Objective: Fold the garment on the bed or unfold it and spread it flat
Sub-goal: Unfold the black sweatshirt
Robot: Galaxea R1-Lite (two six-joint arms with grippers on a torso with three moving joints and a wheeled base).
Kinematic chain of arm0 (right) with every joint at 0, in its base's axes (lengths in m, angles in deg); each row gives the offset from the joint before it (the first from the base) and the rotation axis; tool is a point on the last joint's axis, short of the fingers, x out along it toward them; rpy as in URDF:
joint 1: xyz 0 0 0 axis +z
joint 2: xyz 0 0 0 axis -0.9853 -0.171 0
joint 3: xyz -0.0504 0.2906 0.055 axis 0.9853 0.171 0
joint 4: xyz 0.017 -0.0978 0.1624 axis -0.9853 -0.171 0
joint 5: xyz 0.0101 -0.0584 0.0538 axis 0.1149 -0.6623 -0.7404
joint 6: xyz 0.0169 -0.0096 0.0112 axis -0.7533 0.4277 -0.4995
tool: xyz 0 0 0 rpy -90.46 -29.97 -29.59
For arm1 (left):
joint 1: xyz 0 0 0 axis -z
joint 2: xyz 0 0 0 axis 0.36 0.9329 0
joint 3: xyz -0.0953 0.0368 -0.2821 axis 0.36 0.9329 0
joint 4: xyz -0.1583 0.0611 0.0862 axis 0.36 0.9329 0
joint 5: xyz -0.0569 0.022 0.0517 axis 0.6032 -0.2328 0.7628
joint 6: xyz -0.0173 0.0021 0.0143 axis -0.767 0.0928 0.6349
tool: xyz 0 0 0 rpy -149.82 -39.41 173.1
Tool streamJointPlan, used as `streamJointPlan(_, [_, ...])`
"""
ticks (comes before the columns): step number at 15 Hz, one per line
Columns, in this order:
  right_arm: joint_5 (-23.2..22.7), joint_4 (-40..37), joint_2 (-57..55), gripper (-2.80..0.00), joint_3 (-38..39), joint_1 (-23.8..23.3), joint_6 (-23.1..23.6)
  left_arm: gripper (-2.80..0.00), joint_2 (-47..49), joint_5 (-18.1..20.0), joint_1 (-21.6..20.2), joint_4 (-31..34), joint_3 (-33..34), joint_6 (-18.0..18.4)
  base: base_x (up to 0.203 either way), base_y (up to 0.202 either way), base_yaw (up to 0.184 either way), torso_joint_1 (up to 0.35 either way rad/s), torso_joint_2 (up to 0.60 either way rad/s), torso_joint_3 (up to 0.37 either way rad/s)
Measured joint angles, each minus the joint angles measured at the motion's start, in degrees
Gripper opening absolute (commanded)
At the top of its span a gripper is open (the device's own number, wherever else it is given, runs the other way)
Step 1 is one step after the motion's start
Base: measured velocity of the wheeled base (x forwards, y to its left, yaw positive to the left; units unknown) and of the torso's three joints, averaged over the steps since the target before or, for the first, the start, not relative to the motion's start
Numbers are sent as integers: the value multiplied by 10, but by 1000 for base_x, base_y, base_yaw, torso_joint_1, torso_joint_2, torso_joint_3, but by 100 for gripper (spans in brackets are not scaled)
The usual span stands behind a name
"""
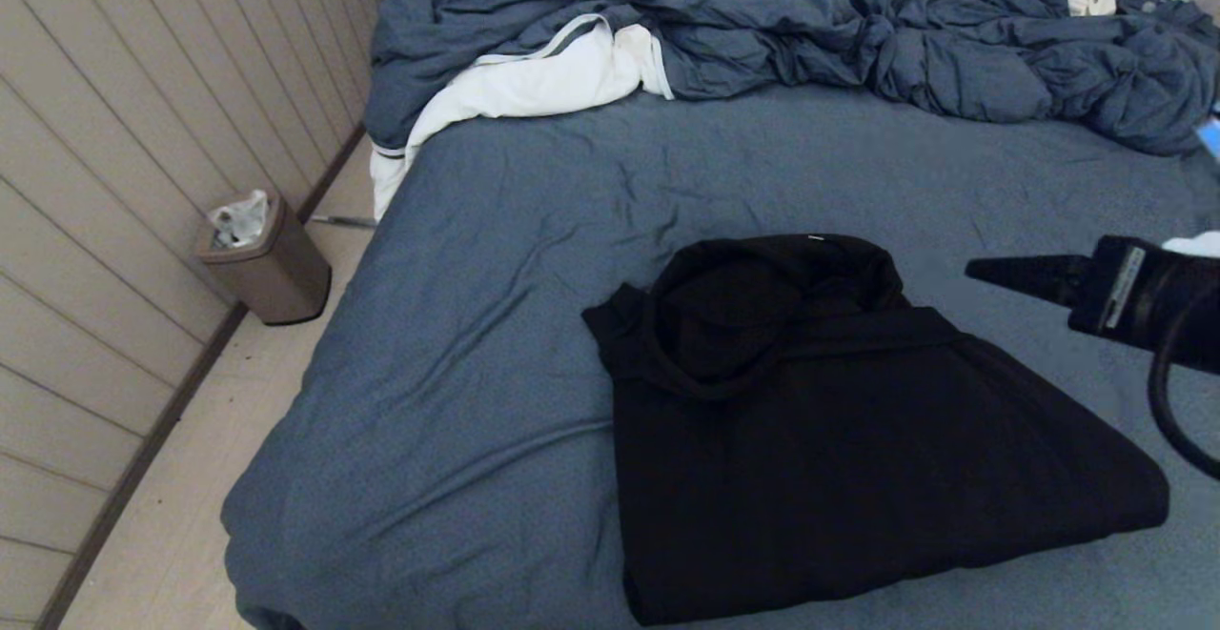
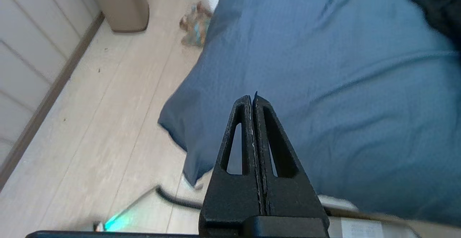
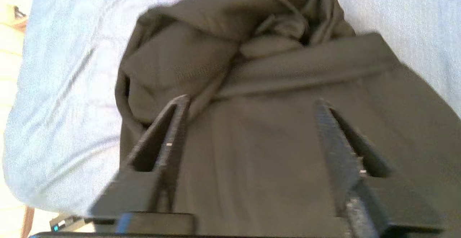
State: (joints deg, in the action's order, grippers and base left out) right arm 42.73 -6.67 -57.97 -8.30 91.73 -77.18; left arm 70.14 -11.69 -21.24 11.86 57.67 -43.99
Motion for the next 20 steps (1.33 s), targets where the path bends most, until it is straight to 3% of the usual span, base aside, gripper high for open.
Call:
streamJointPlan(4, [-1, -10, -65, 0, -65, 0, -2, -280, 75, 5, 0, 45, -129, -21, 0, 0, 0, 0, 0, 0])
streamJointPlan(9, [-2, -47, -143, 0, -184, 0, -3, -280, 318, 35, 2, 53, -277, -56, 0, 0, 0, 0, 0, 0])
streamJointPlan(11, [-12, -82, -171, 0, -243, 1, 0, -280, 433, 50, 22, 56, -331, -84, 0, 0, 0, 0, 0, 0])
streamJointPlan(15, [-50, -117, -216, 0, -314, 0, 19, -280, 616, 65, 172, 64, -415, -188, 0, 0, 0, 0, 0, 0])
streamJointPlan(18, [-59, -127, -223, 0, -331, -1, 34, -280, 701, 70, 274, 65, -435, -212, 0, 0, 0, 0, 0, 0])
streamJointPlan(20, [-59, -140, -221, 0, -341, -4, 35, -280, 741, 70, 303, 61, -440, -215, 0, 0, 0, 0, 0, 0])
